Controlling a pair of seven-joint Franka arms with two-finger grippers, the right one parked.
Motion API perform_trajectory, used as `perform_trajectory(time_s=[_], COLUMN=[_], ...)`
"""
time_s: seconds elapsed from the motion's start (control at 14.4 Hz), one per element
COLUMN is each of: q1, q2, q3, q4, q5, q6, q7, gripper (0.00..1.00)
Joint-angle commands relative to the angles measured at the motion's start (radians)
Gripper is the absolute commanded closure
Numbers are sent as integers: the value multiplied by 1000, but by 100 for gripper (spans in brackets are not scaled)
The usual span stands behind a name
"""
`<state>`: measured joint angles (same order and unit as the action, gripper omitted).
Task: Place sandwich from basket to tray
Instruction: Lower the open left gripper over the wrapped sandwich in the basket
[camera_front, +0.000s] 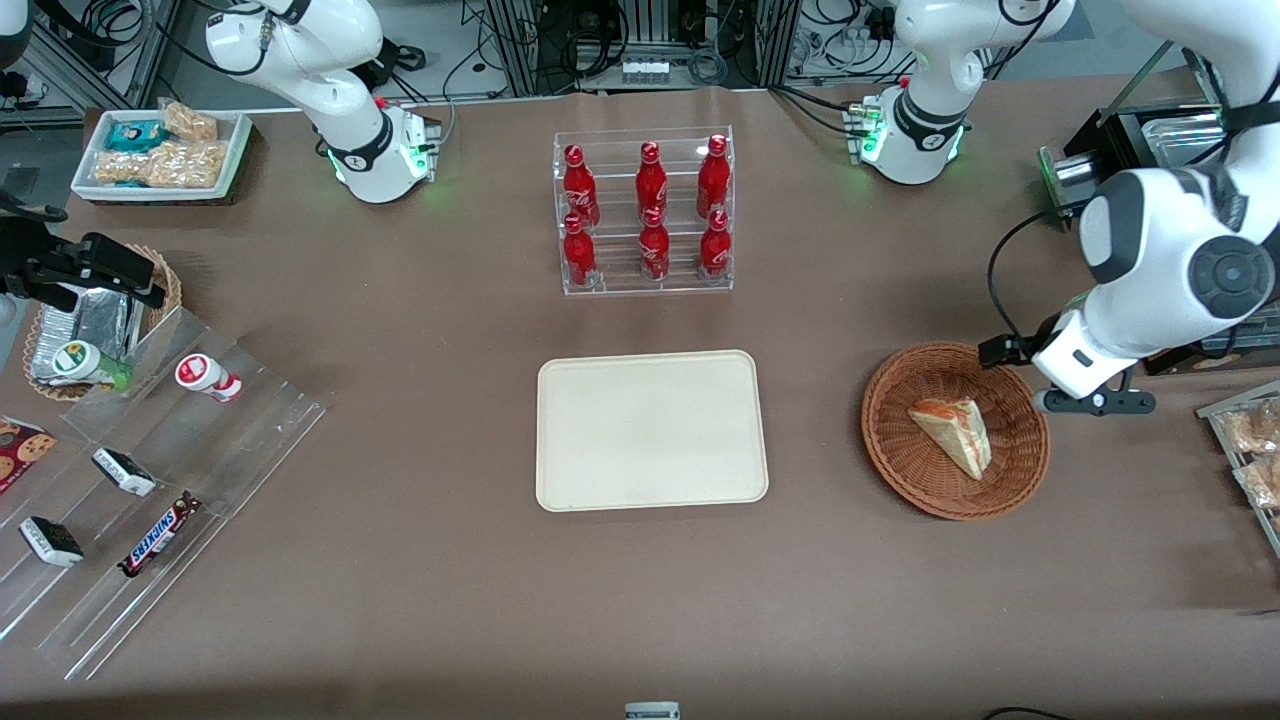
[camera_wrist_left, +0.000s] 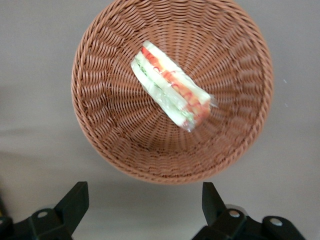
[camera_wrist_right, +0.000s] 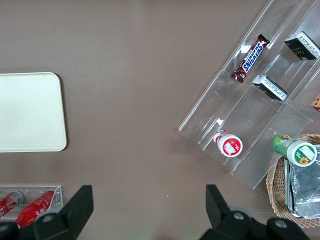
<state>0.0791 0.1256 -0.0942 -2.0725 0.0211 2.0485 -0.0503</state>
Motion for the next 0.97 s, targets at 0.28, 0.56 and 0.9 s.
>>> perform_trajectory(time_s=[0.28, 0.56, 0.9], q1=[-18, -76, -81], q2=[64, 141, 183], q3=[-5, -7, -7], q4=[-8, 18, 28], q5=[7, 7, 7], q6=[126, 248, 278], q7=[-547, -902, -907], gripper=[0, 0, 0])
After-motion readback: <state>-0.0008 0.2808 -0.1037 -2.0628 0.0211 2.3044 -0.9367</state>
